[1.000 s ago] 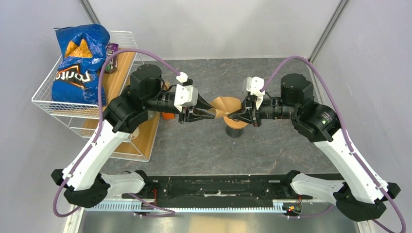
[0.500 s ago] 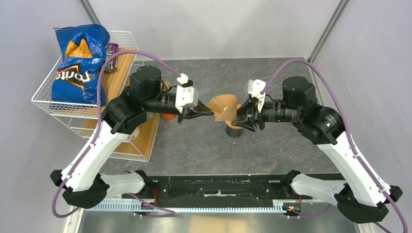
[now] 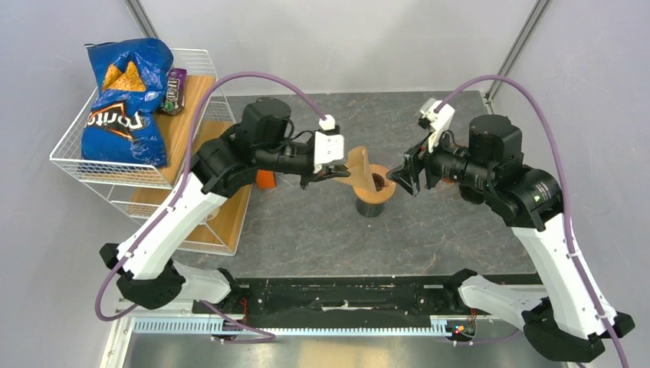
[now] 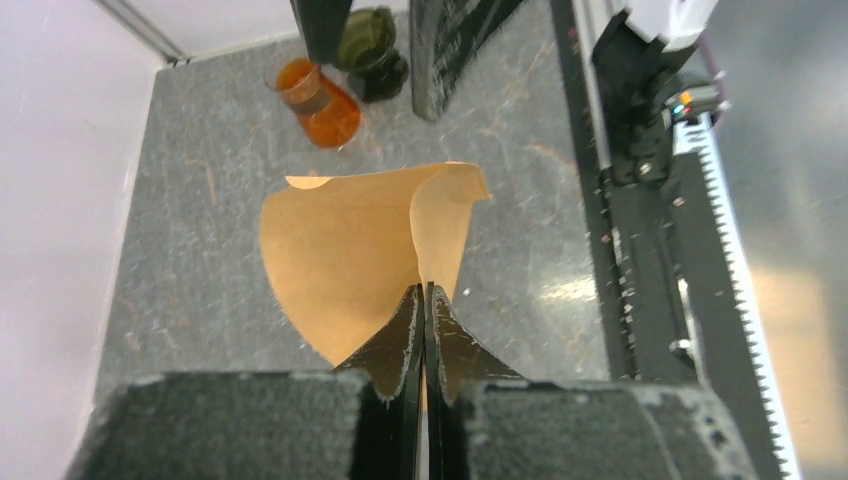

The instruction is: Place the coffee filter in the dripper

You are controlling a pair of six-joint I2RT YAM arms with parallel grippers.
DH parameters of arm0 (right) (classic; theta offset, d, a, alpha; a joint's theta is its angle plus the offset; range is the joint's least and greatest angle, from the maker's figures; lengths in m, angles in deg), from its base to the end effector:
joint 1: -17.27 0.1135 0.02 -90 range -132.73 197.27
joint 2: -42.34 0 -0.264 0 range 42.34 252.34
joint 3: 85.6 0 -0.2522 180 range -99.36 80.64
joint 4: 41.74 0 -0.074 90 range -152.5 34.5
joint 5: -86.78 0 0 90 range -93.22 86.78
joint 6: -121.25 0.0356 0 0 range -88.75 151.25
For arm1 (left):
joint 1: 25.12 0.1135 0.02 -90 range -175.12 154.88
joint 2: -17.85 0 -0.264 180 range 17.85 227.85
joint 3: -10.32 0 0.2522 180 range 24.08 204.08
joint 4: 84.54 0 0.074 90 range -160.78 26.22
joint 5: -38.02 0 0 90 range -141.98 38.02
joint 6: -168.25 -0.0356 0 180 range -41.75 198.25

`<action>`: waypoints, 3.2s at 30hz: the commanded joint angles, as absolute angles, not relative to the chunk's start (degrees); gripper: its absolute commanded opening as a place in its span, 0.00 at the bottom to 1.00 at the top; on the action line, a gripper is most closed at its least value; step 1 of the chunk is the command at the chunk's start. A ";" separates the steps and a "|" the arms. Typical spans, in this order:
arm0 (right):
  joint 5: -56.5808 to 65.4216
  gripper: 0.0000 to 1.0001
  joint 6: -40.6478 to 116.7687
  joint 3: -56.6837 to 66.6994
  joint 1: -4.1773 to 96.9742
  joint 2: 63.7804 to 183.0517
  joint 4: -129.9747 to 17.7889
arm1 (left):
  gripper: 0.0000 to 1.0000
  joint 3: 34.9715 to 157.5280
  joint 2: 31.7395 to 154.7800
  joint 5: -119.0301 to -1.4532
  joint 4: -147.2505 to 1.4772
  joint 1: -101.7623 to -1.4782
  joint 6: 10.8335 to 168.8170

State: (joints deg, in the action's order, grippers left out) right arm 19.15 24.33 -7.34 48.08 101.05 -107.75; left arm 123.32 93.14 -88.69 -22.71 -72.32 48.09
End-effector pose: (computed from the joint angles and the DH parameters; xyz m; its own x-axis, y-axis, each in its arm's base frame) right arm 0.1354 0.0965 0.4695 -0.2395 -0.2726 -0.9318 -0.8093 0.5862 0.0366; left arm 0.1516 -0.1950 0.4812 0.2417 0.3318 -0.9119 0.9686 -0.0258 0.2473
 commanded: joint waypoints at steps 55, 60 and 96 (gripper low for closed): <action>33.64 0.97 34.22 -20.40 21.37 124.42 -122.61 | 0.54 132.29 108.01 -63.89 -16.38 -81.37 29.02; 33.67 0.97 34.12 -18.19 22.54 124.99 -121.33 | 0.59 132.14 104.52 -68.95 -21.72 -71.36 52.09; 22.55 0.97 27.46 -8.50 32.06 130.59 -118.68 | 0.85 118.57 118.02 -74.84 -33.62 -64.01 95.10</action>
State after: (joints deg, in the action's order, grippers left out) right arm 23.85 29.64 -9.53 31.14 130.60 -118.96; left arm 118.36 117.07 -73.21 -31.56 -63.88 93.23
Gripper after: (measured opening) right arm 0.971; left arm 0.849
